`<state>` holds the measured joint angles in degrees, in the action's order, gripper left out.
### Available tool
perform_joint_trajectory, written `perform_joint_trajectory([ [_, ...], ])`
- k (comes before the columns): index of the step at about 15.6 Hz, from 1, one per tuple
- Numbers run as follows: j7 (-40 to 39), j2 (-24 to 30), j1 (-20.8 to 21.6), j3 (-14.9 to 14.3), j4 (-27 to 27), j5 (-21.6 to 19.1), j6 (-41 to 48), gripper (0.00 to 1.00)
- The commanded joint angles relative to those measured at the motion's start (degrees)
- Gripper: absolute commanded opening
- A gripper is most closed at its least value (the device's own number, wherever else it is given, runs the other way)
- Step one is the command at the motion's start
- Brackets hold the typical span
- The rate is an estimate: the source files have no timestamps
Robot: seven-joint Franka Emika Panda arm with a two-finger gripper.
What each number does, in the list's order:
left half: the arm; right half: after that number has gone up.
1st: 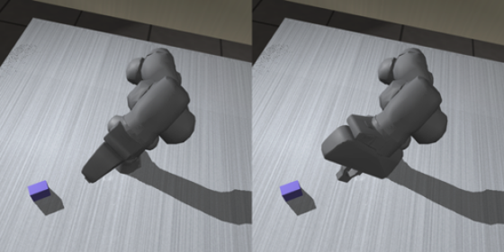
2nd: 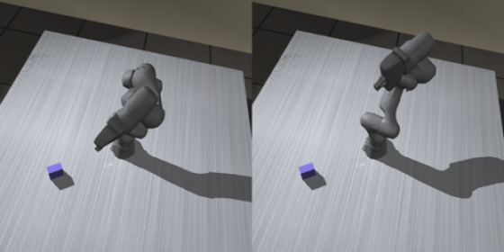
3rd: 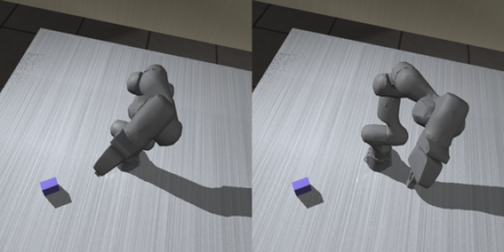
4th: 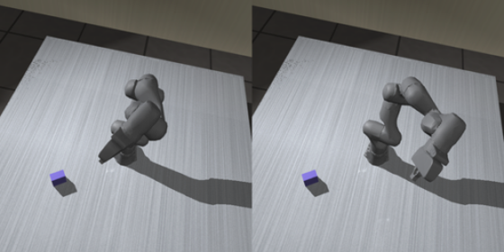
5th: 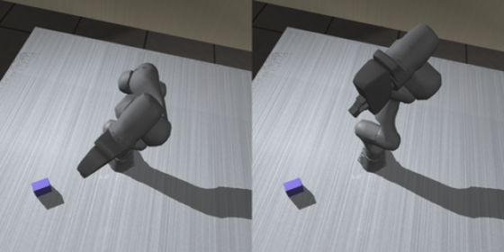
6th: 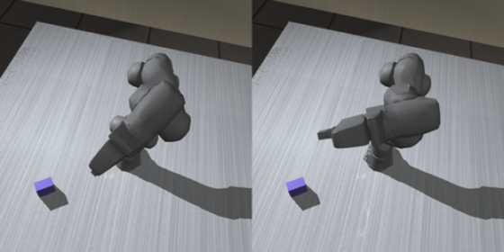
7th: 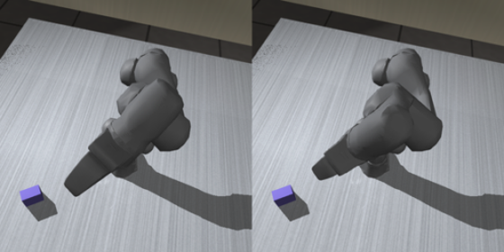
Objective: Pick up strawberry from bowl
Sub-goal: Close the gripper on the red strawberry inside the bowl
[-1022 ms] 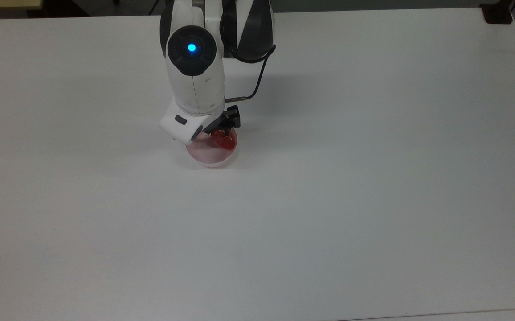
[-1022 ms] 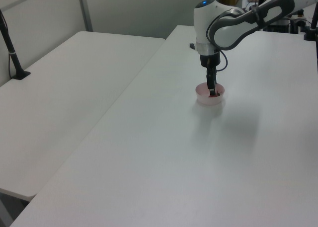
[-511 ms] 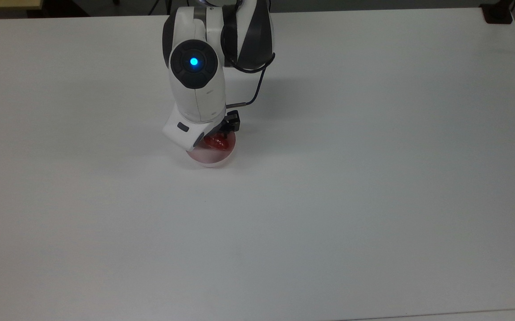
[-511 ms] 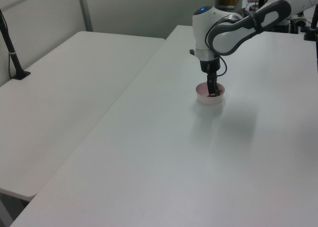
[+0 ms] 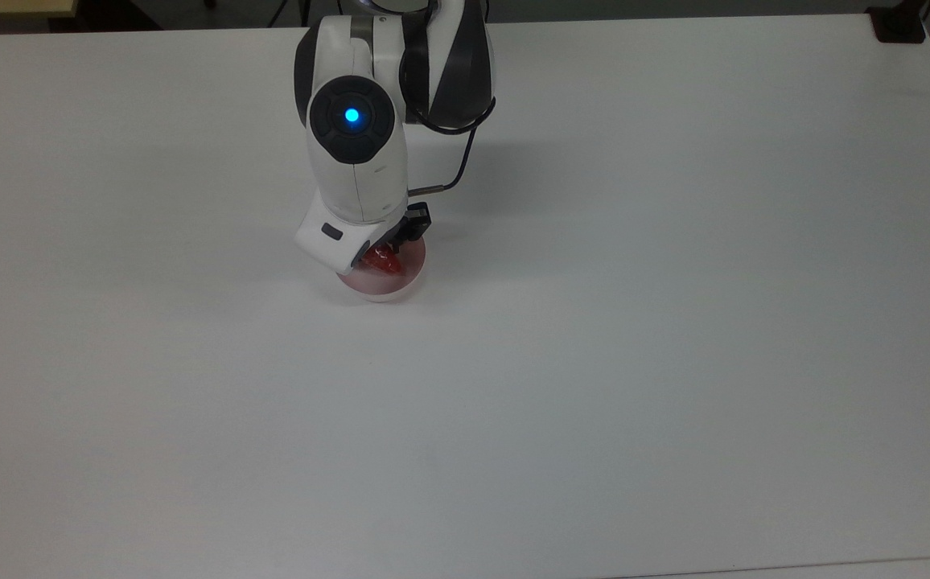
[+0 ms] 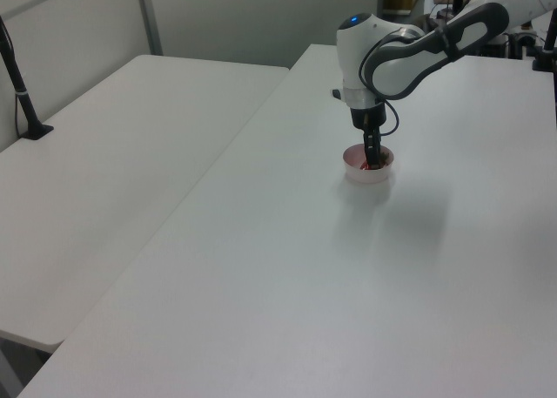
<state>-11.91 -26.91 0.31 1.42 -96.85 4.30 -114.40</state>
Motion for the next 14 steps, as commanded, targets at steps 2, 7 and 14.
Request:
perform_joint_trajectory([
  [2,-0.6,1.2,1.0,-1.0,-0.7,0.4,-0.9,0.48],
  [7,-0.4,1.6,0.9,-1.0,-0.2,-0.1,-0.6,0.45],
  [14,-0.4,3.3,0.6,-1.1,0.2,-0.3,-0.3,0.41],
])
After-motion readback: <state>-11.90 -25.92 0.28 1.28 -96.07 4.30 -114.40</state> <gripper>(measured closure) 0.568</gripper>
